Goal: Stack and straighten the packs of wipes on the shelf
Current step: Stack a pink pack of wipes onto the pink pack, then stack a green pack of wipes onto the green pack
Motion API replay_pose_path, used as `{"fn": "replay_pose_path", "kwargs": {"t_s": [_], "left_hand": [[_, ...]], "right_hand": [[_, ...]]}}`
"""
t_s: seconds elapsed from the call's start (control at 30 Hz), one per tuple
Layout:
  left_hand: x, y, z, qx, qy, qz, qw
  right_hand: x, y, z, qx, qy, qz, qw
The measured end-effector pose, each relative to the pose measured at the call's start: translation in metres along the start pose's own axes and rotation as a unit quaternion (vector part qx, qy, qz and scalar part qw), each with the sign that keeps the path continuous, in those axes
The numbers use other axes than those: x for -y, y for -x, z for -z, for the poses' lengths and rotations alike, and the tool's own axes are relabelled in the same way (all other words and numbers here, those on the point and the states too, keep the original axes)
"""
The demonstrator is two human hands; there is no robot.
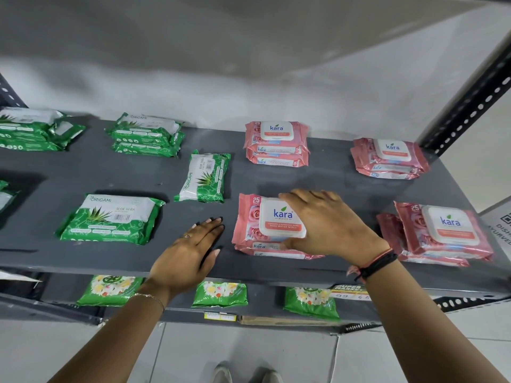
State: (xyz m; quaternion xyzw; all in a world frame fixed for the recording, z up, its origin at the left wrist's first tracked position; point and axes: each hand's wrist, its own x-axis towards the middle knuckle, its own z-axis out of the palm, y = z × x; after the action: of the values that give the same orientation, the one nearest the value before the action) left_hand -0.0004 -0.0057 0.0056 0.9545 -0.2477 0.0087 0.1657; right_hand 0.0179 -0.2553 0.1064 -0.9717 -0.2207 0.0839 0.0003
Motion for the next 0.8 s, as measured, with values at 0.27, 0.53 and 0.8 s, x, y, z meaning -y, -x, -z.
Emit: {"fn": "replay_pose_path", "kwargs": {"t_s": [0.27,0.53,0.8], "left_hand": [[-0.007,0.005,0.016,-0.03,0.003,-0.004,1.0],[0.08,0.048,0.076,-0.116,-0.023,0.094,0.989],[0.185,0.102,0.105,-0.029,-0.051,0.126,0.99]], "right_hand": [[0.02,-0.002,0.025,-0.072,-0.053,0.009,0.996],[0.113,-0.081,0.024,-0.156,-0.148,-0.093,0.972],[0.15,-0.165,-0.007,-0.055,-0.208,-0.304,0.928]]}}
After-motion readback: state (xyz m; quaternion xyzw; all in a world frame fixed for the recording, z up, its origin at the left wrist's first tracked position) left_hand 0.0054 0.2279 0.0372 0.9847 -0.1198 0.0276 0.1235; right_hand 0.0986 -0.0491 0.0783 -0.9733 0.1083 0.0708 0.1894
